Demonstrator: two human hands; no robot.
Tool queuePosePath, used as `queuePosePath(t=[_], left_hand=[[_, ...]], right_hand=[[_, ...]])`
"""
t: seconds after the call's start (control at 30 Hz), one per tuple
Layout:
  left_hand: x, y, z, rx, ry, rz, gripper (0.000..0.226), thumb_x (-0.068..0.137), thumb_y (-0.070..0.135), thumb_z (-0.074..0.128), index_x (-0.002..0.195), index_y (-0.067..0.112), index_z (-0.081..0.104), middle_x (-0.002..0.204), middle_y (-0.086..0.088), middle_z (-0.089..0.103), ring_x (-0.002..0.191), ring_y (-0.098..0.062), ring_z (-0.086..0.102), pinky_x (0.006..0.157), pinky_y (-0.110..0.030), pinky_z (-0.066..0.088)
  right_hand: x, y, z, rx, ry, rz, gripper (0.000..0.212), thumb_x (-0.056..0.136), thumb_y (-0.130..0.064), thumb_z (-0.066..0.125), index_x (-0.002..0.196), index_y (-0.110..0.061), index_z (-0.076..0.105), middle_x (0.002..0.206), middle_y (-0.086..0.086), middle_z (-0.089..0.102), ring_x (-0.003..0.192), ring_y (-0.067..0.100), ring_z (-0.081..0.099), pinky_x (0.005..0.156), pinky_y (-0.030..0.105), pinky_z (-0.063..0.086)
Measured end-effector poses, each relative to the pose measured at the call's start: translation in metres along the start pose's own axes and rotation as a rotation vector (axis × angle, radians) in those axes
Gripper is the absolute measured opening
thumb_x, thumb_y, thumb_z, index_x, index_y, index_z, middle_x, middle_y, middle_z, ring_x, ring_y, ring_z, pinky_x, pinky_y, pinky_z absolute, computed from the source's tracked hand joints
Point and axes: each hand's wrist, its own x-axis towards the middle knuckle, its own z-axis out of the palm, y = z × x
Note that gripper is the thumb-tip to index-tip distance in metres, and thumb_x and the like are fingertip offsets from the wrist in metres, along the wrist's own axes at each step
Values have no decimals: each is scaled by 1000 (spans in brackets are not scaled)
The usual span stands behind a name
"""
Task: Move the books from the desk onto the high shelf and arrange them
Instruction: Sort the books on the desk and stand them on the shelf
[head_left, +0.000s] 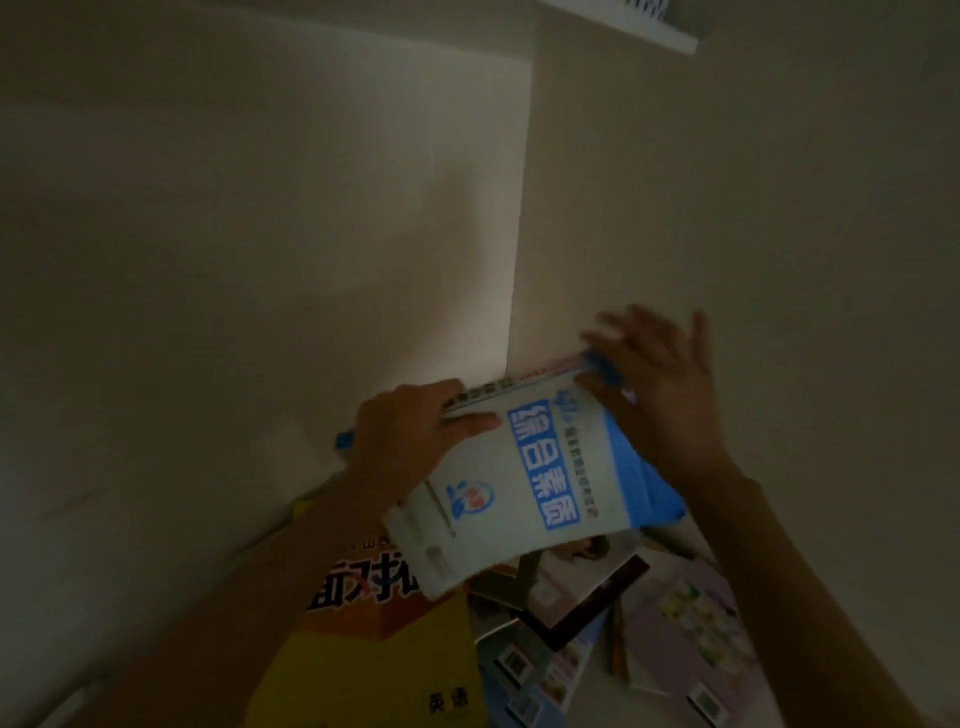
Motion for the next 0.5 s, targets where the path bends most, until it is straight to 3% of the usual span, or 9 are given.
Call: queuePosePath(t=[0.03, 0.1, 0.17, 0.23, 0.3, 0.4, 0.47, 0.5], left_hand=[[-13, -8, -3, -139, 12, -118, 58, 62, 81, 39, 69, 25, 54, 65, 8, 60, 61, -10, 59, 52, -23, 40], [-40, -22, -1, -467, 28, -349, 59, 62, 75, 48, 81, 23, 66, 79, 2, 70, 73, -13, 66, 66, -31, 52], [-67, -32, 5, -757, 39, -536, 36, 80, 56, 60, 90, 22, 69, 88, -1, 74, 77, -14, 70, 66, -30, 56], [-91, -45, 7, -853, 46, -669, 24, 87, 41, 59, 95, 21, 69, 89, -4, 74, 75, -16, 71, 62, -28, 56], [-113, -58, 10, -858, 54, -799, 23, 88, 39, 58, 96, 21, 68, 88, -6, 74, 73, -19, 71, 60, -29, 55], [-146, -78, 19, -767, 60, -984, 19, 91, 37, 53, 84, 21, 62, 83, -7, 70, 68, -19, 66, 54, -27, 51], [-164, -98, 33, -620, 60, -1048, 20, 93, 32, 54, 91, 14, 62, 103, -17, 67, 85, -28, 64, 76, -40, 53], [-171, -106, 37, -553, 18, -1082, 28, 91, 32, 56, 108, 9, 60, 118, -20, 60, 101, -33, 59, 91, -45, 48]], right_hand=[[-6, -8, 8, 59, 73, 242, 43, 86, -33, 58, 125, -14, 56, 132, 11, 53, 124, 23, 38, 109, 50, 21], [-31, -32, 25, 365, 89, 780, 67, 81, -40, 68, 136, -10, 41, 140, 16, 41, 129, 27, 36, 108, 49, 32], [-60, -64, 41, 981, -120, 1186, 76, 73, -55, 68, 131, -11, 46, 129, 13, 55, 116, 28, 56, 92, 44, 51], [-82, -86, 52, 1401, -381, 1416, 56, 74, -52, 65, 116, -15, 59, 106, 8, 71, 93, 25, 69, 76, 40, 57], [-97, -102, 57, 1509, -549, 1365, 27, 82, -26, 66, 106, -16, 63, 97, 8, 73, 85, 26, 71, 67, 40, 59], [-107, -128, 73, 1385, -666, 1304, 21, 82, -6, 68, 98, -17, 60, 101, 11, 71, 87, 31, 69, 74, 48, 57], [-110, -147, 89, 1256, -744, 1249, 20, 83, -4, 67, 94, -19, 60, 105, 12, 69, 90, 30, 68, 80, 50, 55], [-113, -157, 97, 1187, -799, 1179, 19, 83, -5, 65, 95, -19, 61, 108, 12, 69, 92, 28, 67, 82, 48, 55]])
